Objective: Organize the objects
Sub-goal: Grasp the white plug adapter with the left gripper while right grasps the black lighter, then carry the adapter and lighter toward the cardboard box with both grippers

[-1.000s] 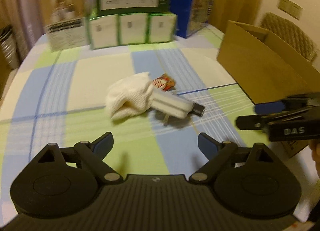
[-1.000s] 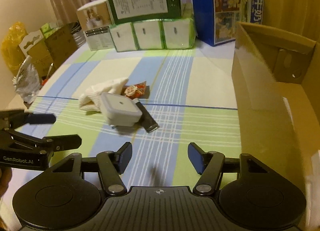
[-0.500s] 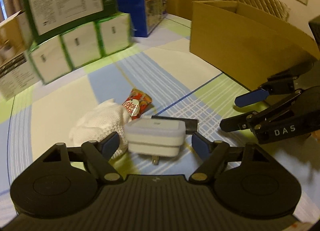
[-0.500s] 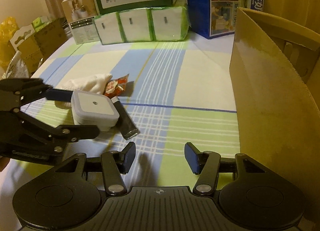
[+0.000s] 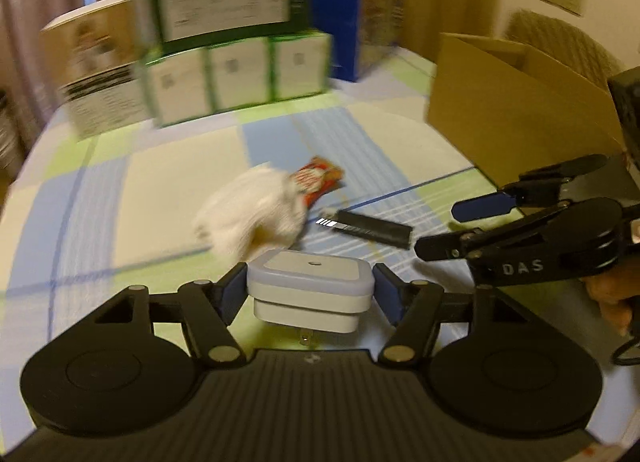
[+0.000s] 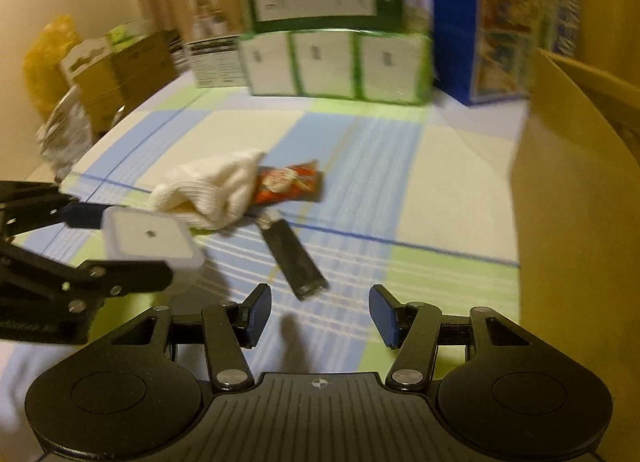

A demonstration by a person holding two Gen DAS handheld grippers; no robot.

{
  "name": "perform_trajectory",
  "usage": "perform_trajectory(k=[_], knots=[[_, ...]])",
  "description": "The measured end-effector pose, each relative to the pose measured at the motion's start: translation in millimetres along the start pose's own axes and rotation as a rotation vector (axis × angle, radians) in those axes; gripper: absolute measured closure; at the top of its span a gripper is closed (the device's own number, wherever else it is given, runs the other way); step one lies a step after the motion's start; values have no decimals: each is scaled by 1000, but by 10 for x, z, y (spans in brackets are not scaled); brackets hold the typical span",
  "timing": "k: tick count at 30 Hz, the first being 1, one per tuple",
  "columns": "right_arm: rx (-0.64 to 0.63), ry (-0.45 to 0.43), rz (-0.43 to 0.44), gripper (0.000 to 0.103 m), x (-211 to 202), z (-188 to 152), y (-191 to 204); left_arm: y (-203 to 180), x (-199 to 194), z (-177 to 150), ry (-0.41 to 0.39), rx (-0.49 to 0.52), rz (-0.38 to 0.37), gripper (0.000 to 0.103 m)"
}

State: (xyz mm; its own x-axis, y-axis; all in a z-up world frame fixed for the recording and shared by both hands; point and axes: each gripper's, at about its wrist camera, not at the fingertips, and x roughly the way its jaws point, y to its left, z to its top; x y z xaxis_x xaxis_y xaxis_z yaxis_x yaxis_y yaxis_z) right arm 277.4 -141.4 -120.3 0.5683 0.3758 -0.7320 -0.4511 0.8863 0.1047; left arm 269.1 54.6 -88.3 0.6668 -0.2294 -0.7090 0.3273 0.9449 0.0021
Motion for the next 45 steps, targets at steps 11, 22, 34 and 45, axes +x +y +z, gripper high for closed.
perform_trajectory(k=[11,22,34,45], knots=[[-135,6,-16,66,427,111,150,127,-64,-199,-39,-130,89,42],[-1,107,-39,84,126,-72,178,66,14,-249,-35,-86,87,35],[-76,38,-58,82,86,-228,283,92,46,-243,-42,-74,103,35],[-71,62,-68,84,93,-208,323,44,82,-246,-30,-34,113,42]])
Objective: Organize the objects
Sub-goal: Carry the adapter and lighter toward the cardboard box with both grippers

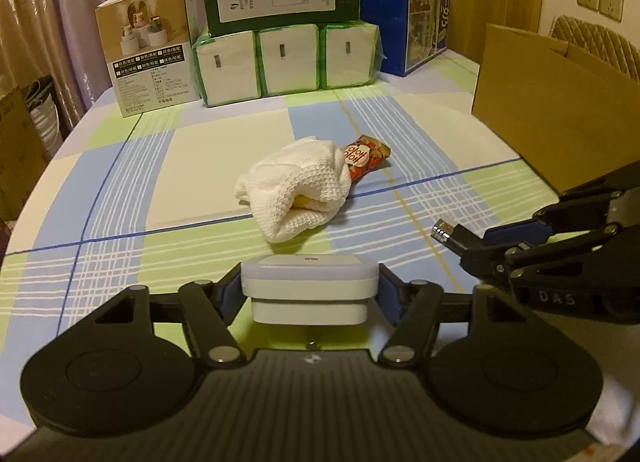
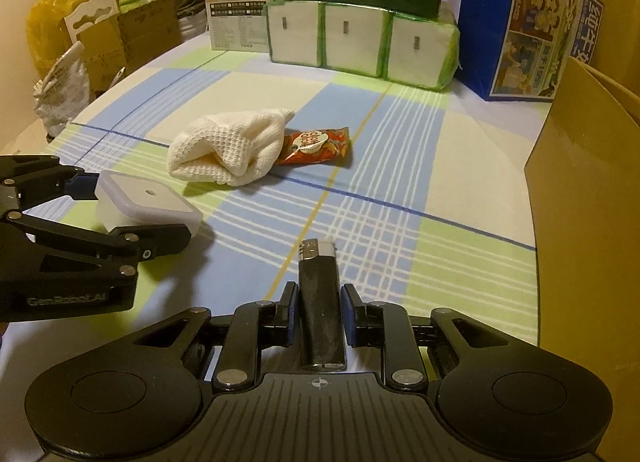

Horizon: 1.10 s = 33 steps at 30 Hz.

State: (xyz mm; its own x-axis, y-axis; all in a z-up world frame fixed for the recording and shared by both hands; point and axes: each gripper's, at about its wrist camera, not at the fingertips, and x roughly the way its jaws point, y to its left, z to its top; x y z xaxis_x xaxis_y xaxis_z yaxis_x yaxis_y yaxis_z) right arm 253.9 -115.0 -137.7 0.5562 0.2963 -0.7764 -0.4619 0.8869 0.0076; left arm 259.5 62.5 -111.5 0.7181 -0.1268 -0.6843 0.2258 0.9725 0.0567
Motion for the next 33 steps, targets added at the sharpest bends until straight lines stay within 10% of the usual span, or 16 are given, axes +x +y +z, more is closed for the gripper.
perform_trajectory(k=[17,33], knots=[[98,-45,-31,84,-325,-6,-121,-111,-243,127,-36,-28,-6,43],[176,-181,-57,84,-2124,-258,69,-571,-1658,344,-73,-97,0,43]])
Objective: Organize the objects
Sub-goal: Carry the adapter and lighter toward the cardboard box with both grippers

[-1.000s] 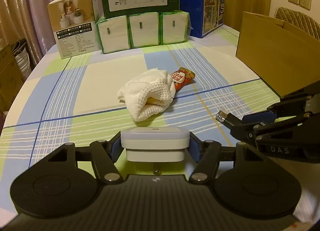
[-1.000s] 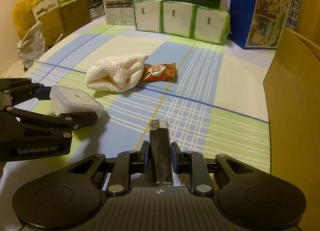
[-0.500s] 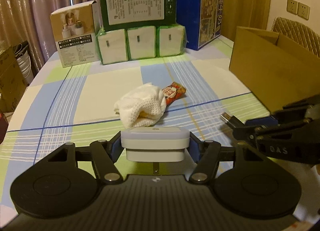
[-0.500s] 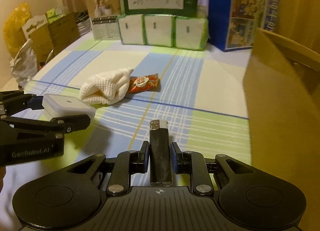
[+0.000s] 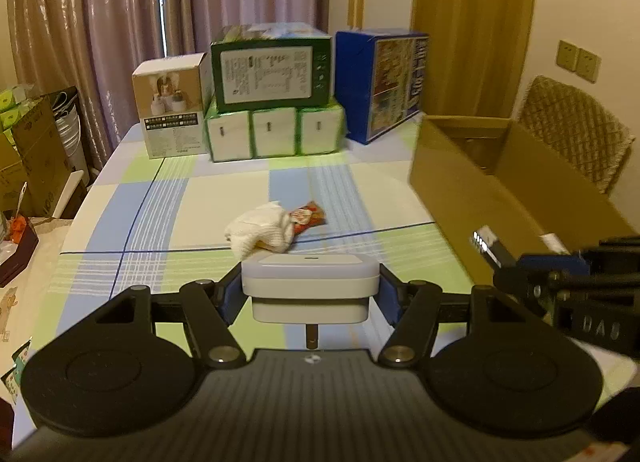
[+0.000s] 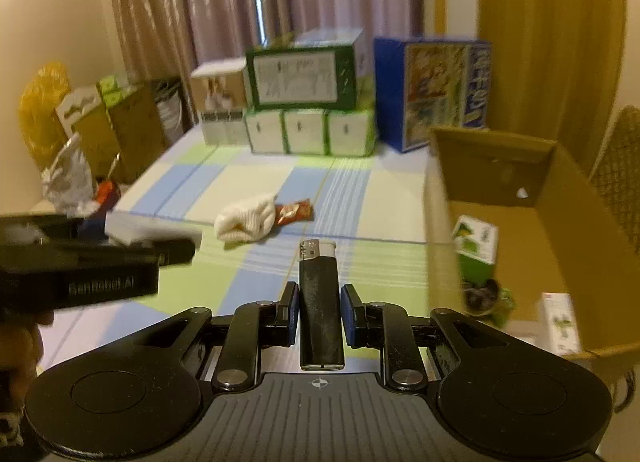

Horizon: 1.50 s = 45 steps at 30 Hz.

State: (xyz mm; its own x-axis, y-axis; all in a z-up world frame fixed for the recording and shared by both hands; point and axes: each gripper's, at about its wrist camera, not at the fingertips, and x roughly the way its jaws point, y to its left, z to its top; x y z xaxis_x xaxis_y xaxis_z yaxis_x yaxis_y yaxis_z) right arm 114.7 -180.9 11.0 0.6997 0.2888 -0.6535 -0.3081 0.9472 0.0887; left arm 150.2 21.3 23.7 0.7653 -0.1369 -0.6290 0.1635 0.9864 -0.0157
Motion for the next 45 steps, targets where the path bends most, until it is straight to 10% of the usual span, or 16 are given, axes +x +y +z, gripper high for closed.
perform_trajectory(k=[17,45], knots=[[46,-66,-36,84,-1144,-190,-157,-495,-905,-246,5,-36,-52,43],[108,-27,-82,84,-1392,-612,-456,-744,-1121,-473,44,-22,-64,43]])
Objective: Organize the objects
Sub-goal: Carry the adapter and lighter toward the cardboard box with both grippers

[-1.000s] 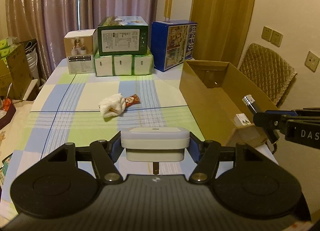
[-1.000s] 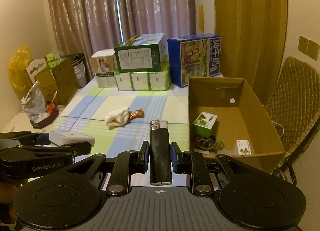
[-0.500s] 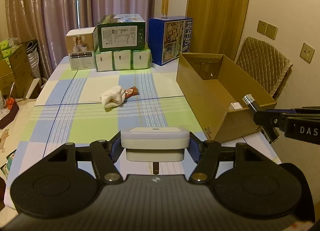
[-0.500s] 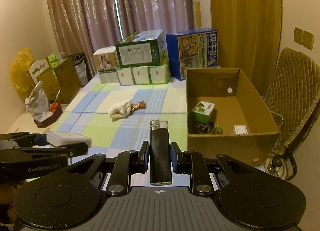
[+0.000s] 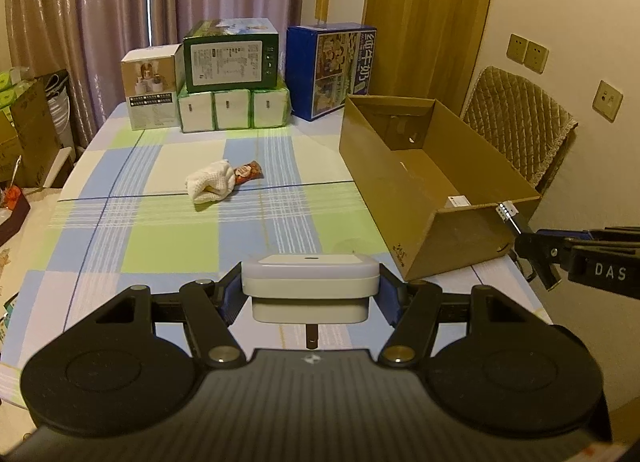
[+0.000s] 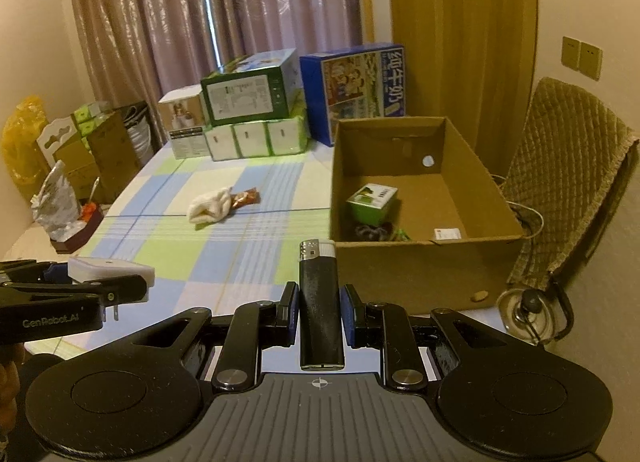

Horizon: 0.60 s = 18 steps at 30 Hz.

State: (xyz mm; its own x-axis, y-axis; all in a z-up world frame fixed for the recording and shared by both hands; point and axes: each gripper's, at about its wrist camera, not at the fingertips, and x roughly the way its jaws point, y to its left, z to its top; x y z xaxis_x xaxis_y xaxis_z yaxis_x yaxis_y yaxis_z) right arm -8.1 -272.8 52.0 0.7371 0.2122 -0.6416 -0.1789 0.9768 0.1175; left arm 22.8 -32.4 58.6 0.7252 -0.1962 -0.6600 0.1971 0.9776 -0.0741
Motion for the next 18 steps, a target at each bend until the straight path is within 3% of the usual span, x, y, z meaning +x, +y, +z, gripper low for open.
perform_trajectory(k=[18], knots=[[55,-14,-53,84,-100,1,-438,-420,107,56,24,56,-52,43]])
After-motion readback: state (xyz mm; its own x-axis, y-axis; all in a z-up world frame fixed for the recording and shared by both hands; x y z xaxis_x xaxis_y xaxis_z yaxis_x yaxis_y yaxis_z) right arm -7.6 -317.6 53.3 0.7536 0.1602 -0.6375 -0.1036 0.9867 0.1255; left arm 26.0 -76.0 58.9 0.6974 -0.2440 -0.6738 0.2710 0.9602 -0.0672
